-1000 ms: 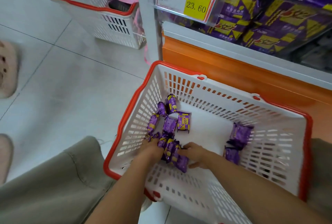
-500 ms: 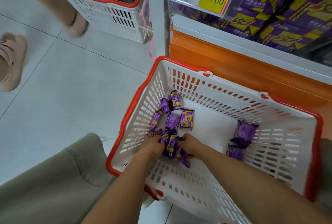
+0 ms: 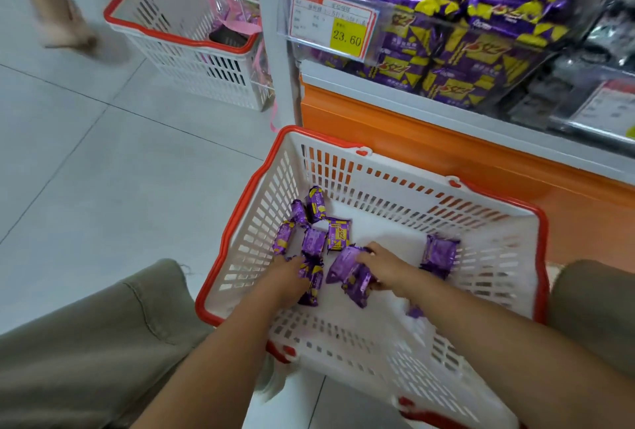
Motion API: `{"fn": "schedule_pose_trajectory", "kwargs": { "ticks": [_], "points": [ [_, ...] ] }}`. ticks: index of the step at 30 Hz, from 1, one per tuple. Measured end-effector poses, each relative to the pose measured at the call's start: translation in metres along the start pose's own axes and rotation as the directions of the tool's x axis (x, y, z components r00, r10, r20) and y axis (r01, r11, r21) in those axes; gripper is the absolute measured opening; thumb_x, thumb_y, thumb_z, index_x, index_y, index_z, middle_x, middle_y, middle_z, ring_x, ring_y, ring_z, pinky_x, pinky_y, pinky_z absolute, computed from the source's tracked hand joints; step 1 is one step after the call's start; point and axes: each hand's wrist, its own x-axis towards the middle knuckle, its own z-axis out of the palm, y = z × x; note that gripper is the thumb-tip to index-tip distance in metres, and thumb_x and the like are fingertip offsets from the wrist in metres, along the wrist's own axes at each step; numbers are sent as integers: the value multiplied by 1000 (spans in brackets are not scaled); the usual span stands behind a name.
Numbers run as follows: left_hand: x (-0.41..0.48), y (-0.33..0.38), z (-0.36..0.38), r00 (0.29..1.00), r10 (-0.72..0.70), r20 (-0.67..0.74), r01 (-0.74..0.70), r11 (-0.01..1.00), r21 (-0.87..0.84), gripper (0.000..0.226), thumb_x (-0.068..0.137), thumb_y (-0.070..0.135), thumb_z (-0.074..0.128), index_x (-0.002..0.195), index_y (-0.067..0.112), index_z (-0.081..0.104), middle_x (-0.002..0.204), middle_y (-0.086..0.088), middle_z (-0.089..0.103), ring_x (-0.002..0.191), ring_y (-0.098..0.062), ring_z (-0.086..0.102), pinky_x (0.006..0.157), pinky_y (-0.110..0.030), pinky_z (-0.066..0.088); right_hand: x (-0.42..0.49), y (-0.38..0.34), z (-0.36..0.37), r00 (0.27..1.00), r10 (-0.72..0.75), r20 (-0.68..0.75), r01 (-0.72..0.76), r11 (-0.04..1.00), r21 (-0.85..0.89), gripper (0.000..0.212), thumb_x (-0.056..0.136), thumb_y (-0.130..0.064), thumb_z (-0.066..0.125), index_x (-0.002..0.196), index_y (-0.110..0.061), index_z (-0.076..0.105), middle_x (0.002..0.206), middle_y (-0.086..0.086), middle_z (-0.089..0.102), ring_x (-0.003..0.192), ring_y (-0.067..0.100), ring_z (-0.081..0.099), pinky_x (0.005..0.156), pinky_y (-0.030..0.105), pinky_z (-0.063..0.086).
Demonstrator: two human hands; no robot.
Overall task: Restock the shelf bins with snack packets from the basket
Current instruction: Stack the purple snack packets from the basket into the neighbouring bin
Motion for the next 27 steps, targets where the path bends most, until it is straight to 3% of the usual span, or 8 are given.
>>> {"fn": "schedule_pose_trajectory", "kwargs": {
  "ticks": [3,6,11,16,20,23,27],
  "points": [
    [-17,19,-10,986,157,-47,-155,987,49,83,95,37,57,156,19,5,160,-12,12,143,-30,27,112,-38,31,-19,-6,-11,999,-17,-29,20,993,116,11,99,-24,45,106,-15,46,88,11,54,68,18,48,57,25,44],
    [-37,39,-16,924,368,-107,-357,928,108,103,85,38,69,156,20,-4,162,-5,2,148,-26,15,113,-35,27,-42,-18,-19,999,-42,8,40,988,151,13,101,-23,41,94,-16,49,67,3,59,55,14,50,50,22,42],
    [-60,61,-19,783,577,-232,-539,816,207,115,74,44,79,155,27,-1,159,-3,8,140,-28,32,110,-39,36,-85,-43,-33,997,-67,37,58,975,214,27,103,-27,37,84,-18,54,71,3,59,60,13,52,42,19,42],
    [-84,71,-27,674,629,-388,-559,777,289,102,77,43,76,154,21,14,156,-7,20,140,-26,30,110,-34,33,-124,-55,-41,991,-123,43,110,967,228,19,102,-25,42,94,-15,57,73,3,66,63,13,60,50,20,40],
    [-102,77,-44,576,645,-503,-615,747,253,74,79,33,74,142,12,43,137,-8,48,124,-26,48,102,-28,37,-143,-62,-41,980,-188,62,165,950,266,19,102,-29,44,104,-15,56,77,4,70,57,14,64,47,18,40],
    [-123,84,-64,598,561,-572,-610,782,130,54,79,37,69,126,12,57,113,-5,63,103,-23,60,79,-19,39,-164,-72,-43,958,-256,130,207,929,307,26,104,-34,40,100,-13,56,71,6,69,54,18,63,44,19,44],
    [-139,87,-90,745,377,-551,-585,765,-268,56,66,56,63,103,14,63,87,-5,71,80,-26,66,80,-42,54,-190,-86,-56,912,-357,203,289,909,301,33,103,-38,34,108,-10,51,94,18,63,67,23,65,58,24,53]
  ]
}}
